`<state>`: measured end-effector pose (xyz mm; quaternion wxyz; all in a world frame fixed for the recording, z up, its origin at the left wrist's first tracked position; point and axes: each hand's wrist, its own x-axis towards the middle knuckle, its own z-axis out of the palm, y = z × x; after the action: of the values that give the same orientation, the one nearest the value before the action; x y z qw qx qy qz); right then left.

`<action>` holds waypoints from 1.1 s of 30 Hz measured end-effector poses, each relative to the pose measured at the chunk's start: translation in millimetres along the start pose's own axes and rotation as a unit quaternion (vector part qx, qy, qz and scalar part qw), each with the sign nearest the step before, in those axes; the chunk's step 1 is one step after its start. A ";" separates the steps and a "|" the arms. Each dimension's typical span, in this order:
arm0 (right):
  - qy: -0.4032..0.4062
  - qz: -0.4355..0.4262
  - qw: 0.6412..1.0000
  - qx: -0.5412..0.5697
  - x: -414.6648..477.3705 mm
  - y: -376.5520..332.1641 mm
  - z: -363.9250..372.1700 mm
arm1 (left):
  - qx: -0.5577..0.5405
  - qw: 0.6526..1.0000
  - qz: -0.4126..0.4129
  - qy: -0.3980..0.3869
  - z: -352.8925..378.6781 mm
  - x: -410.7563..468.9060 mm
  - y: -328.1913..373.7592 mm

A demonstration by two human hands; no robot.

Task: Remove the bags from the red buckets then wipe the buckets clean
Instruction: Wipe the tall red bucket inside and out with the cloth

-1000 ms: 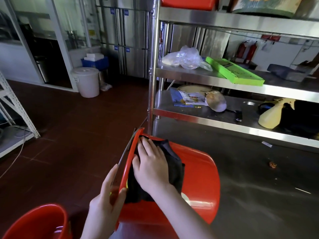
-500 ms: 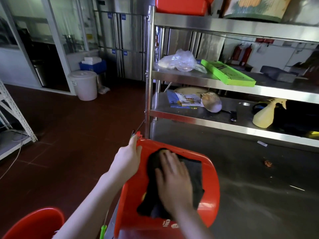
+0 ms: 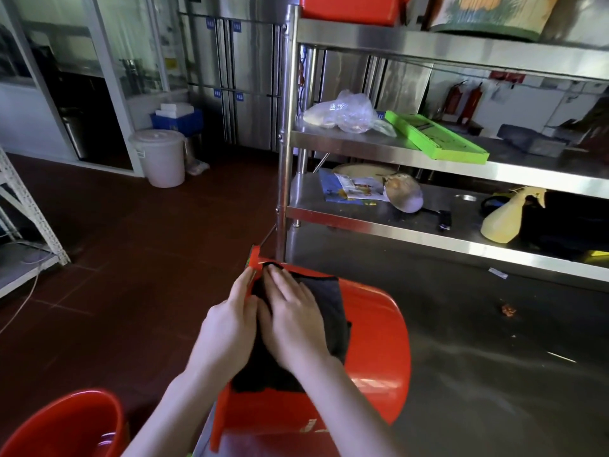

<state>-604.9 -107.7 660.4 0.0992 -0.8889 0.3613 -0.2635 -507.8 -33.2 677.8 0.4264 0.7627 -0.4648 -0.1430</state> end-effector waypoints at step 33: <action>-0.069 0.331 0.941 0.014 -18.7 122.9 -35.3 | -0.021 0.999 0.032 0.019 -16.1 -70.6 -111.0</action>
<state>-707.8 -182.6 637.6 0.2185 -0.7336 0.6236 -0.1588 -470.0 56.5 587.8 0.4556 0.7409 -0.4775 -0.1246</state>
